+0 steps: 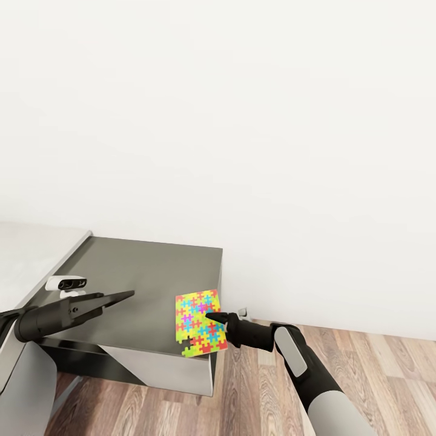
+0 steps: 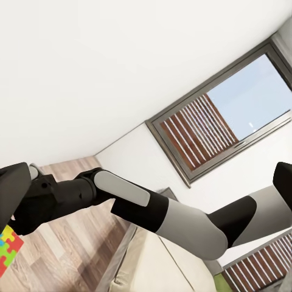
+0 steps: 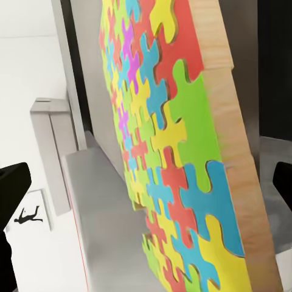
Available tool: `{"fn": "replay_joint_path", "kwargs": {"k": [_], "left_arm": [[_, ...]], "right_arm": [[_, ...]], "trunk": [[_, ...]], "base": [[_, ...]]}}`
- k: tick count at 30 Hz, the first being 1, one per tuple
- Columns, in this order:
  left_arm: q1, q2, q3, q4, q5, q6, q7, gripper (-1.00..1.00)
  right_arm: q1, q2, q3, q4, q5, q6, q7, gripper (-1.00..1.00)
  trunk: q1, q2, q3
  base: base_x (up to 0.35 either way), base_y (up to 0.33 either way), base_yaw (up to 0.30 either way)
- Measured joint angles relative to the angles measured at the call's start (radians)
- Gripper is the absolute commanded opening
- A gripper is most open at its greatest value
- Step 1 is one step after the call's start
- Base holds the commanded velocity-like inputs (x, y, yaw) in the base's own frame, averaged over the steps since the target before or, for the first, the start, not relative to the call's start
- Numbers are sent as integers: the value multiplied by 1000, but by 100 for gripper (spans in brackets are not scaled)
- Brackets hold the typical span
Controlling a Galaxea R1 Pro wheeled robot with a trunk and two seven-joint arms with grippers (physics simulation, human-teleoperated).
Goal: Put all the toys in the child's room - the three board games (two on the bed and one on the table), the two jigsaw puzzles on the table, and the tennis ball on the table - inside the toy box on the table in the child's room.
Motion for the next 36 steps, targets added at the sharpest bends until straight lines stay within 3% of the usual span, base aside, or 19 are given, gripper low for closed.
{"fn": "replay_joint_path", "kwargs": {"k": [1, 6, 7, 10, 36], "left_arm": [[0, 0, 0, 0, 0, 0, 0, 100], [0, 1, 0, 0, 0, 0, 0, 100], [0, 2, 1, 0, 2, 0, -1, 100], [0, 4, 1, 1, 5, 0, -1, 100], [0, 6, 0, 12, -4, 7, 3, 100]], "right_arm": [[0, 0, 0, 0, 0, 0, 0, -100], [0, 0, 0, 1, 23, -7, 0, -100], [0, 0, 0, 0, -6, 2, 2, -100], [0, -1, 0, 0, -2, 2, 2, -100], [0, -14, -1, -1, 3, -4, -7, -100]], "trunk": [[0, 0, 0], [0, 0, 0], [0, 0, 0], [0, 0, 0], [-100, 182, 81]], "base": [[-2, 5, 0], [-1, 2, 0], [0, 0, 0], [0, 0, 0], [0, 0, 0]]}}
